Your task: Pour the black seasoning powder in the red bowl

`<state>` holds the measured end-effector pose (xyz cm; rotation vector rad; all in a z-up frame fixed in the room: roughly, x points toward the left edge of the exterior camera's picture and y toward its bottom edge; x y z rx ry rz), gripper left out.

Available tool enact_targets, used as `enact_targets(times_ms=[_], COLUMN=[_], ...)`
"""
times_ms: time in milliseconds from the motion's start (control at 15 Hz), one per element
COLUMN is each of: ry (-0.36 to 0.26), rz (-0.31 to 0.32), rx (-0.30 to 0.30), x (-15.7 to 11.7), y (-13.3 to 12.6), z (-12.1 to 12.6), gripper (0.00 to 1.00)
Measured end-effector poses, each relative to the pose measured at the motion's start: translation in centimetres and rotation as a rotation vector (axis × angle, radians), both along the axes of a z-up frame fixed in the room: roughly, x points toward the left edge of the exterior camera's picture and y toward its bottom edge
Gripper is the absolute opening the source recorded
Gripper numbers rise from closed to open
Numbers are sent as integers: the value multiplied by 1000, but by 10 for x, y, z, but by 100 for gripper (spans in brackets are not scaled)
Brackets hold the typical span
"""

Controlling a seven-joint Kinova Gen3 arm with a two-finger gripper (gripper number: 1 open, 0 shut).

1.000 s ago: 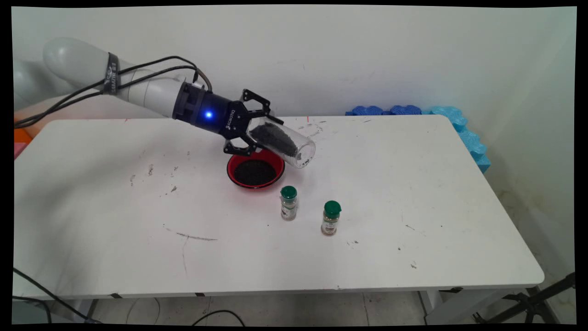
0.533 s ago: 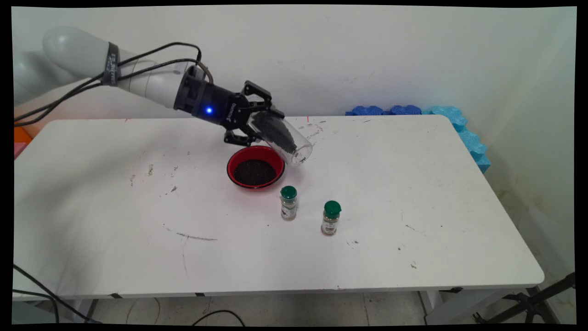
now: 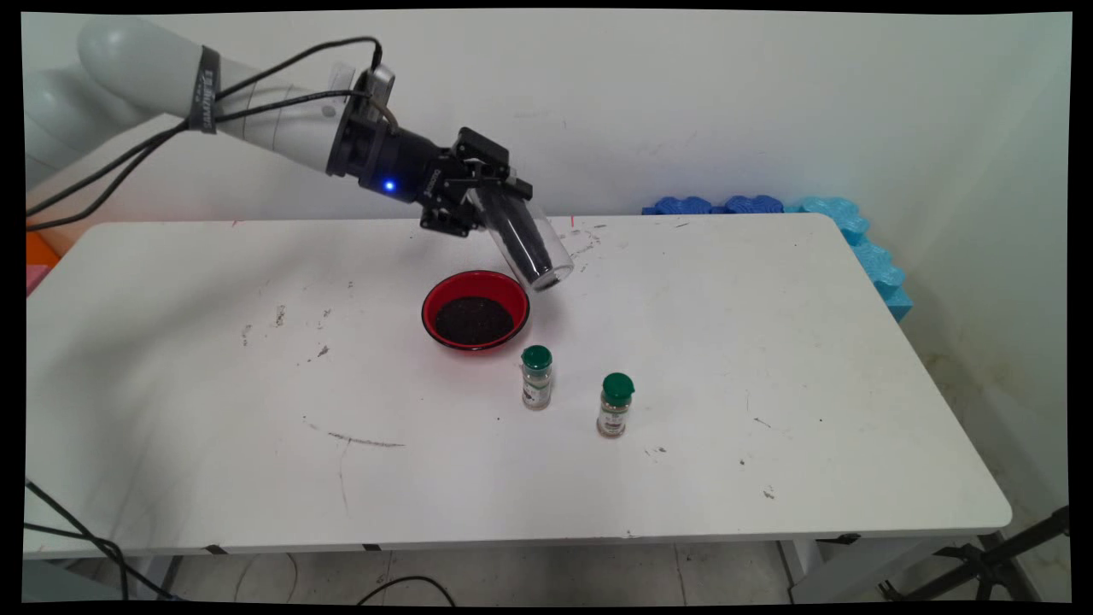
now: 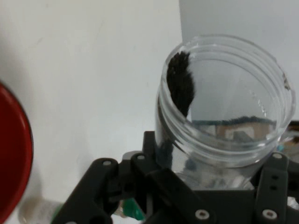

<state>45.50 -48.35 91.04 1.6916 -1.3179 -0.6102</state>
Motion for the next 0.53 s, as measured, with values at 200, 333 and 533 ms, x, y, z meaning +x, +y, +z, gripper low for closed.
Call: enact_targets(times_ms=[200,333,533], ry=[-65,-97,-160], rz=[-82,-123,-193], rx=[-146,-216,-342], x=[-2,-2,-4], y=[-5,-6,-10], z=[11,16,26], gripper=[0,0,0])
